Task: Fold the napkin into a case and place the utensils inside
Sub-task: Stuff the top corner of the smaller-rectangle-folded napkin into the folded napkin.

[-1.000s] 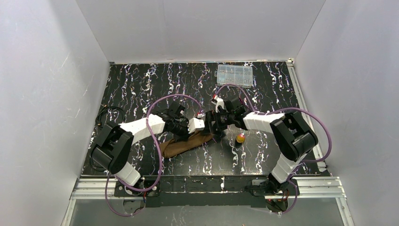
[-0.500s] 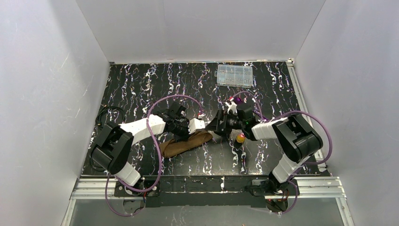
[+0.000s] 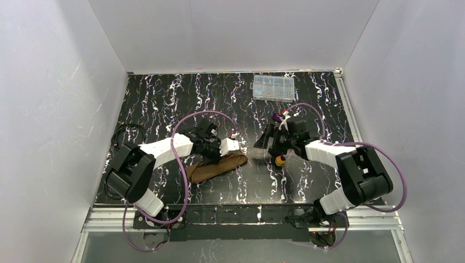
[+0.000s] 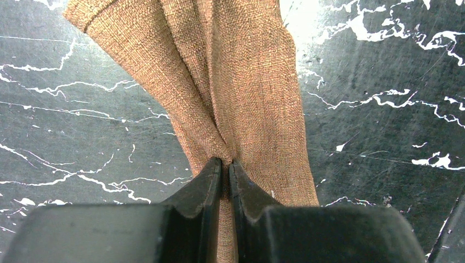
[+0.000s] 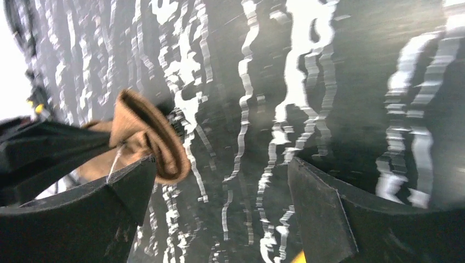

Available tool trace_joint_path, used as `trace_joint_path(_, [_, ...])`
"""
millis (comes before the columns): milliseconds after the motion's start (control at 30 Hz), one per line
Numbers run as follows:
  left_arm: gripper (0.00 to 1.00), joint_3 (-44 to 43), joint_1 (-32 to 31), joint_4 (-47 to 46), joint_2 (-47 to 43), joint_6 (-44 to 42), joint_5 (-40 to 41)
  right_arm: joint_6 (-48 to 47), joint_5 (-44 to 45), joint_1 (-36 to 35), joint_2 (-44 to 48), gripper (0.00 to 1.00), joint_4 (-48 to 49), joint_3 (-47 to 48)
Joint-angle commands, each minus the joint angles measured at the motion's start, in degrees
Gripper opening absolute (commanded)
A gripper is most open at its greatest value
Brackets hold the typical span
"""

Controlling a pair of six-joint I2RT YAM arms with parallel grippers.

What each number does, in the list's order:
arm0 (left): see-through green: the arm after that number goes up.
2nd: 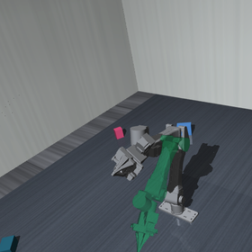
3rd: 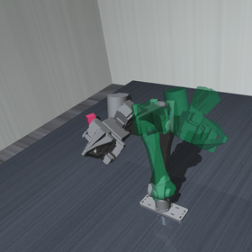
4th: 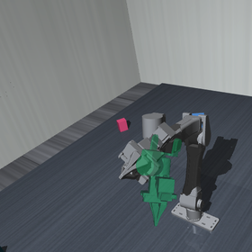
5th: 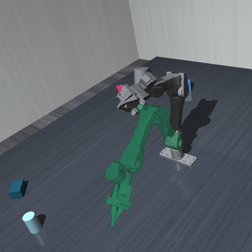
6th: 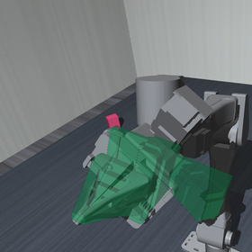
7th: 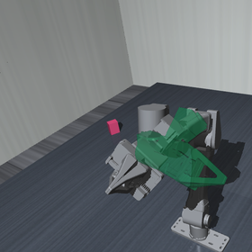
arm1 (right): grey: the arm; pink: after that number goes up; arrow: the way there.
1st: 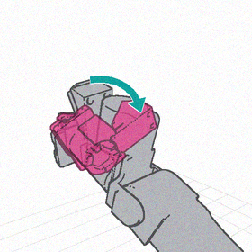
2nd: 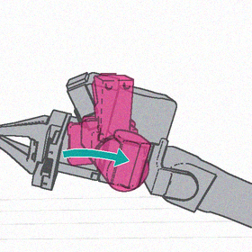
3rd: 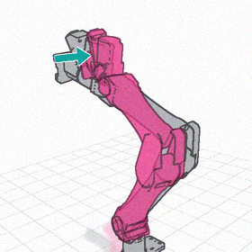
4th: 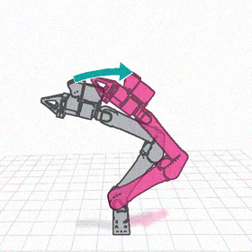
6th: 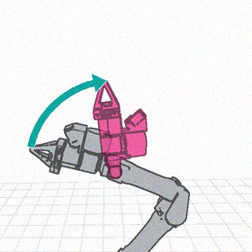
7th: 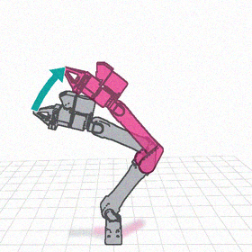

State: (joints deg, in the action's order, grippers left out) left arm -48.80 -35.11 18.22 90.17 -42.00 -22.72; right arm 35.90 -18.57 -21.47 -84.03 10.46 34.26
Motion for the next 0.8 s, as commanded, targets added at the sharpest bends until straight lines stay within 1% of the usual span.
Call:
trace_joint_path(0, [0.00, 1.08, -0.22, 2.66, -0.46, -0.93, 2.41, -0.03, -7.94, -4.19, -2.91, 0.99, 1.45, 0.32])
trace_joint_path(100, [0.00, 0.92, -0.17, 2.58, -0.40, -0.78, 2.43, 1.69, -11.42, -5.55, -5.28, 0.99, 6.21, -0.18])
trace_joint_path(167, [0.00, 0.90, -0.22, 2.73, -0.35, -0.72, 2.42, 1.91, -11.77, -7.16, -6.04, 0.99, 7.50, 0.38])
trace_joint_path(267, [0.00, 1.06, -0.22, 2.79, -0.35, -0.83, 2.53, -0.32, -8.47, -9.66, -7.30, 0.99, 3.80, 3.03])
trace_joint_path(367, [0.00, 1.03, -0.22, 2.72, -0.29, -0.86, 2.49, 1.16, -8.80, -10.88, -9.98, 0.99, 6.45, 2.89])
trace_joint_path(433, [0.00, 0.98, -0.22, 2.50, -0.25, -0.89, 2.50, 2.06, -8.66, -12.92, -11.93, 0.99, 8.11, 3.32])
trace_joint_path(533, [0.00, 0.83, -0.22, 2.39, -0.21, -0.80, 2.50, 2.44, -6.61, -15.36, -15.08, 0.99, 7.28, 4.60])
trace_joint_path(633, [0.00, 0.72, -0.22, 2.61, -0.30, -0.87, 2.59, 2.76, -4.89, -15.66, -16.78, 0.98, 6.79, 4.60])
trace_joint_path(733, [0.00, 0.80, -0.22, 2.70, -0.35, -0.95, 2.56, 2.42, -2.06, -16.00, -16.94, 0.92, 5.73, 4.39])
trace_joint_path(767, [0.00, 0.85, -0.22, 2.82, -0.35, -0.95, 2.59, 2.22, -1.60, -16.17, -16.76, 0.87, 5.29, 4.36])
